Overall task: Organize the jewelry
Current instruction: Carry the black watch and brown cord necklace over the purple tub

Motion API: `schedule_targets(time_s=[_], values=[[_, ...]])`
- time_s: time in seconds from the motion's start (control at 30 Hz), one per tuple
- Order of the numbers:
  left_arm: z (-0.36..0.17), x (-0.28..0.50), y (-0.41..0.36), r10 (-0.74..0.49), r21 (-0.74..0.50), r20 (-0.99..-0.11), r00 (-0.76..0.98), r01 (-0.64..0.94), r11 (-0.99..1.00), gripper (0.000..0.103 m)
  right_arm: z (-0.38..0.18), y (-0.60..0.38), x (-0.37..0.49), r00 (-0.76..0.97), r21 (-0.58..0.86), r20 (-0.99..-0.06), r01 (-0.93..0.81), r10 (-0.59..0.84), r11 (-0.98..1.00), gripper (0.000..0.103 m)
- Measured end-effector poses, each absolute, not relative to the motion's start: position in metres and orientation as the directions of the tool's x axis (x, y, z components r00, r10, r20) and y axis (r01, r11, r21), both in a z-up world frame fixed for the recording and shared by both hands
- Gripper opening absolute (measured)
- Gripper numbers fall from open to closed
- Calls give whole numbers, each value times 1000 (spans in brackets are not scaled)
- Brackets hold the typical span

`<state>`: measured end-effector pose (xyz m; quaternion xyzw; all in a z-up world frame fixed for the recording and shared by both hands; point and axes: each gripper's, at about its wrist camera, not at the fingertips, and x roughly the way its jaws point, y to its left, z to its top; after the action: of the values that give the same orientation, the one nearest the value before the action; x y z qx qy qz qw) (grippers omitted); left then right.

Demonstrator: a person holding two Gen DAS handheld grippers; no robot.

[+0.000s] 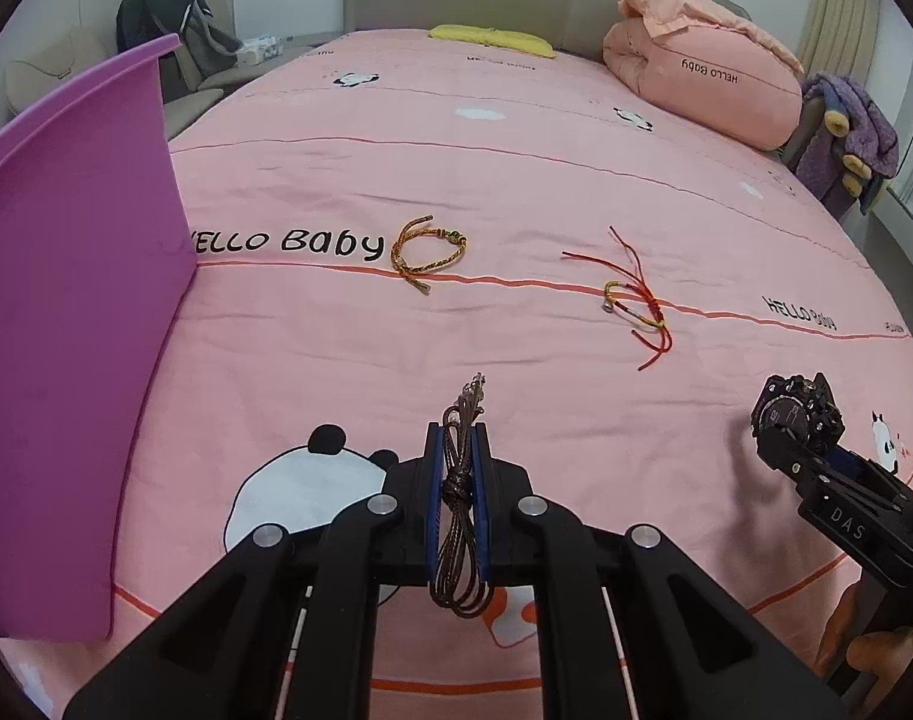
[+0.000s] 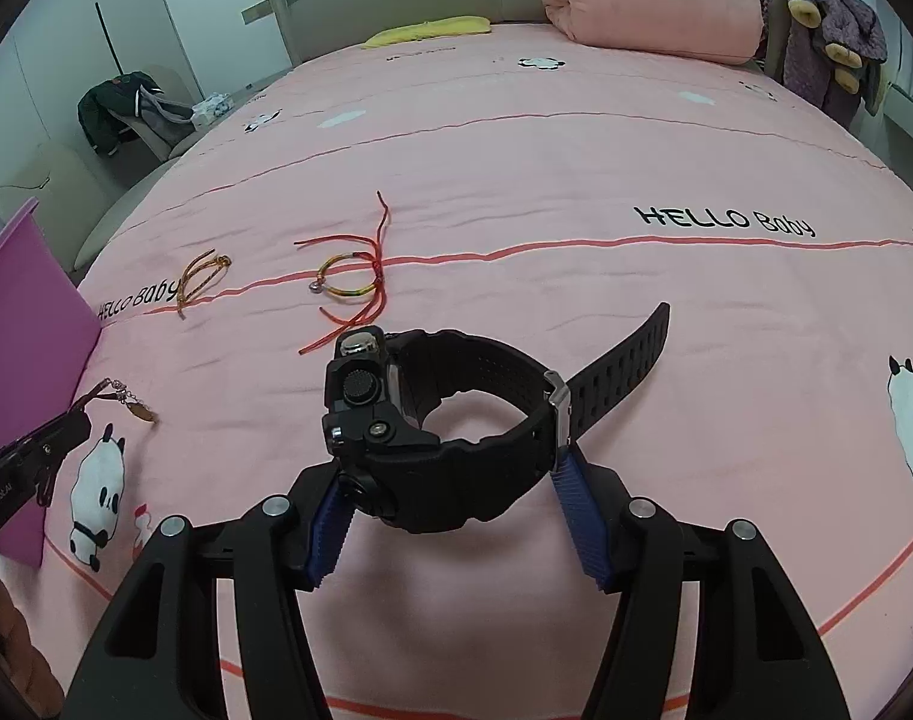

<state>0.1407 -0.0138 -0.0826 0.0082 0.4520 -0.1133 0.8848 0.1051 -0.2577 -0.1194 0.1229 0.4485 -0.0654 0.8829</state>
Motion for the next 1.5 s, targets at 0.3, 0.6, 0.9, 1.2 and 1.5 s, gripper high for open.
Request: schedule_targets(time_s=[0.3, 0.6, 0.9, 1.2, 1.5], values=[[-45, 107, 2, -201, -76, -773, 602, 227, 971, 9, -85, -234, 80, 624, 174, -781, 189, 18, 967, 59], [-3, 82, 27, -199, -71, -732, 651, 218, 973, 9, -40, -194, 68, 675, 195, -734, 103, 75, 975, 59], [46, 70, 68, -208, -95, -679, 704, 197, 976, 9, 9, -142, 68, 716, 208, -680, -13, 155, 978, 59], [80, 75, 128, -170, -90, -631, 757, 146, 985, 9, 50, -70, 86, 732, 223, -631, -146, 257, 964, 59], [88, 84, 205, -83, -86, -622, 779, 38, 996, 9, 71, 9, 108, 698, 227, -621, -274, 356, 935, 59]])
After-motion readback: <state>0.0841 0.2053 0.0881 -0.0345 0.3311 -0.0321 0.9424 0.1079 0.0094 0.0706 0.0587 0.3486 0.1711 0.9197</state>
